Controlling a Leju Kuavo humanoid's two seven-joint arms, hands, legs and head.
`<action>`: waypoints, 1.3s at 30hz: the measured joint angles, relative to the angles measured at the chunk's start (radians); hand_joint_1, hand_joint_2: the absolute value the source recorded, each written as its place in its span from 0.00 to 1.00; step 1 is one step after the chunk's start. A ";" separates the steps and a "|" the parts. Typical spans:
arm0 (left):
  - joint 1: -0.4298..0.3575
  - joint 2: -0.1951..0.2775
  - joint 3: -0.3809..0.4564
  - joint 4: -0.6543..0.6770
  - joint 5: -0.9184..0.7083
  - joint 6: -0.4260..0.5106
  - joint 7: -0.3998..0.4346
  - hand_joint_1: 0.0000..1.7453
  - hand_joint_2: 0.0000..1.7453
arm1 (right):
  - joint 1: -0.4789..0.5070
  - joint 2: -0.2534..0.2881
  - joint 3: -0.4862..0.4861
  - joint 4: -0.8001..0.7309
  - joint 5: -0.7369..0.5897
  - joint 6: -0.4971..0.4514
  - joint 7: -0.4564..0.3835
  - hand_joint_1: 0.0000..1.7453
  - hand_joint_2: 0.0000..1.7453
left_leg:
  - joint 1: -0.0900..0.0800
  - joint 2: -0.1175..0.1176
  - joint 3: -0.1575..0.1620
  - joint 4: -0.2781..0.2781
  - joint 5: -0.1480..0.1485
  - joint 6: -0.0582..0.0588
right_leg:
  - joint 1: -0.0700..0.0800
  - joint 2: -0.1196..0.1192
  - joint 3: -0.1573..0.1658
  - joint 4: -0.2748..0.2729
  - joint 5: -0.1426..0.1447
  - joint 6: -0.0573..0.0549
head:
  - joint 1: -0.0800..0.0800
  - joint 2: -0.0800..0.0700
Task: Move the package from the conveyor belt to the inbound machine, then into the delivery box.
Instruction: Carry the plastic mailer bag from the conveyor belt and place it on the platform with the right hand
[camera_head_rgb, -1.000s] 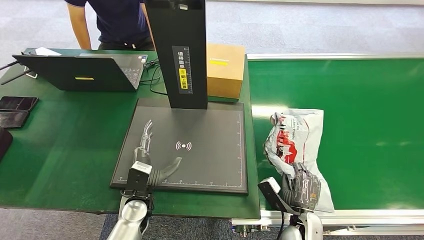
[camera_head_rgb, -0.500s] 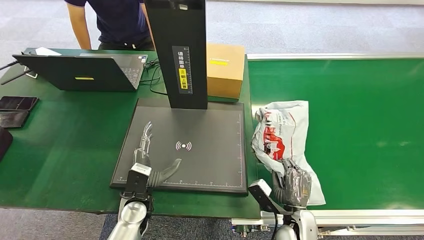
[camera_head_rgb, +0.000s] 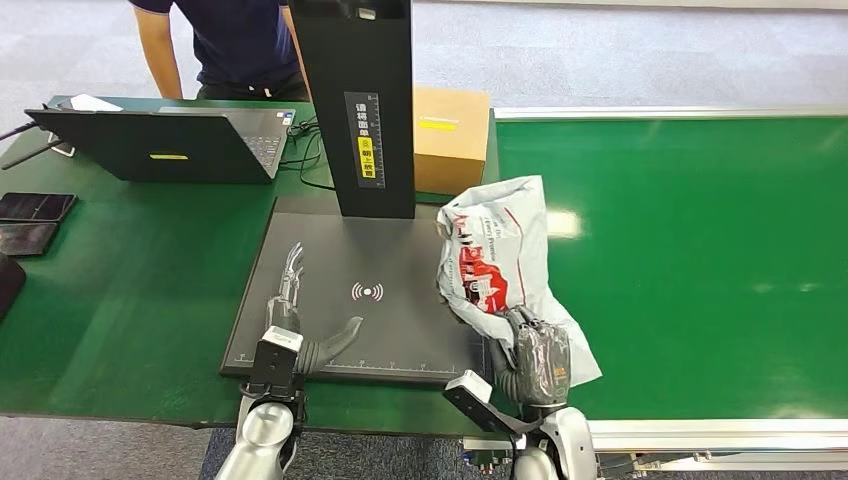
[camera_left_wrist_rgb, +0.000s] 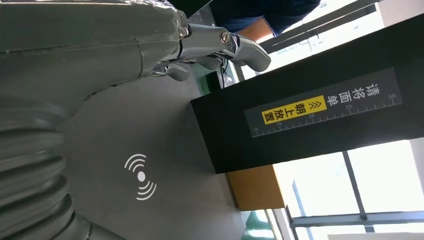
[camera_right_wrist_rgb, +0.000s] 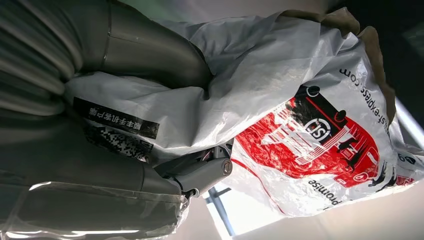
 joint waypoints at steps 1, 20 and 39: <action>-0.001 0.000 -0.001 0.000 0.000 0.000 0.000 0.00 1.00 | -0.004 0.000 0.013 0.000 0.002 0.000 0.000 0.95 1.00 | 0.000 0.000 0.000 0.000 0.000 0.000 | 0.000 0.000 0.000 0.000 0.000 0.000 | 0.000 0.000; -0.019 0.011 -0.072 0.000 0.088 0.089 -0.004 0.00 1.00 | -0.279 -0.021 0.170 0.258 0.001 0.047 -0.022 0.97 1.00 | 0.000 0.000 0.000 0.000 0.000 0.000 | 0.000 0.000 0.000 0.000 0.000 0.000 | 0.000 0.000; -0.046 0.057 -0.200 0.014 0.181 0.199 -0.004 0.00 1.00 | -0.452 -0.024 0.342 0.609 0.062 0.026 -0.048 0.00 1.00 | 0.000 0.000 -0.001 0.000 0.000 0.000 | 0.000 0.000 -0.001 0.000 0.000 0.000 | 0.000 0.000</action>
